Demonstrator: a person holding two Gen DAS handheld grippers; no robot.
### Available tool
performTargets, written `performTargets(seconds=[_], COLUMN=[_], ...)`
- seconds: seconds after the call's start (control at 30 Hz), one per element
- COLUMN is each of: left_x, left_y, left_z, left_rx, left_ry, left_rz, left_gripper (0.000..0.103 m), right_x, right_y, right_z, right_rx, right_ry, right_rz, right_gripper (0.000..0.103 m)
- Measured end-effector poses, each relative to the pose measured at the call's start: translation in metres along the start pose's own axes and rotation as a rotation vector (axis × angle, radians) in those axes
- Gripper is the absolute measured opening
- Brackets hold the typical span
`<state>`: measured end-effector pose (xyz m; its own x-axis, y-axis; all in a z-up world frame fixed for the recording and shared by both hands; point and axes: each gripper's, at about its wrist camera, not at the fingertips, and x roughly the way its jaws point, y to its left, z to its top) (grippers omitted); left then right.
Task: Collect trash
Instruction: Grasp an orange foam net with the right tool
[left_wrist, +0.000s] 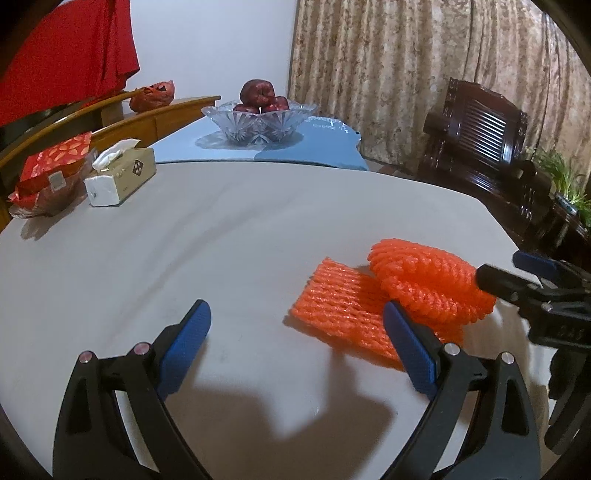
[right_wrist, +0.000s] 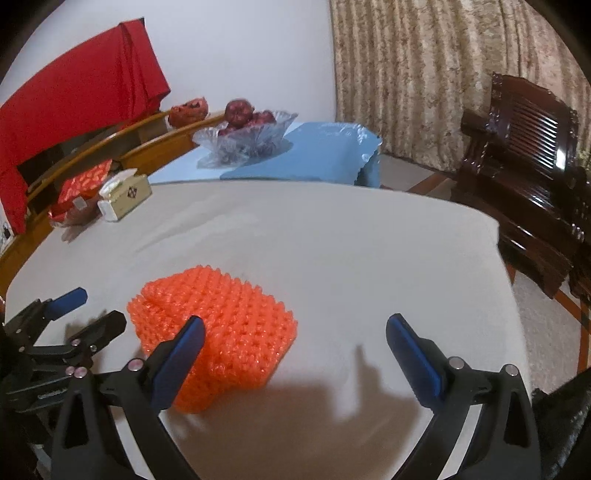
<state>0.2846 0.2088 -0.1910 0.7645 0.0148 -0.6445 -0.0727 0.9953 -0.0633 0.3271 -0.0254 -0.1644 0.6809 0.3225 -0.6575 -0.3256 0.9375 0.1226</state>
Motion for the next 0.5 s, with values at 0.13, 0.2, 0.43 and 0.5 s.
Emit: performTargets(seconds=[0.13,0.2,0.43,0.5], left_x=[0.007,0.009,0.012,0.014], left_y=[0.005,0.009,0.015,0.014], left_z=[0.001,0.002,0.001,0.002], left_rx=[-0.015,-0.032,-0.055,-0.050], left_ry=[0.016,0.019,0.036,0.044], left_rz=[-0.008,-0.009,-0.011,-0.013], left_gripper=[0.092,0.092,0.091,0.091], right_x=[0.014,0.018,0.019,0.017], right_y=[0.008,0.011,0.015,0.017], right_z=[-0.005,-0.011,-0.014,-0.014], right_rx=[-0.025,-0.026,-0.015,-0.015], right_ry=[0.040,0.053,0.061,0.054], right_rz=[0.026,0.049,0.163,0.204], right_gripper=[0.095,0.095,0.059,0.046])
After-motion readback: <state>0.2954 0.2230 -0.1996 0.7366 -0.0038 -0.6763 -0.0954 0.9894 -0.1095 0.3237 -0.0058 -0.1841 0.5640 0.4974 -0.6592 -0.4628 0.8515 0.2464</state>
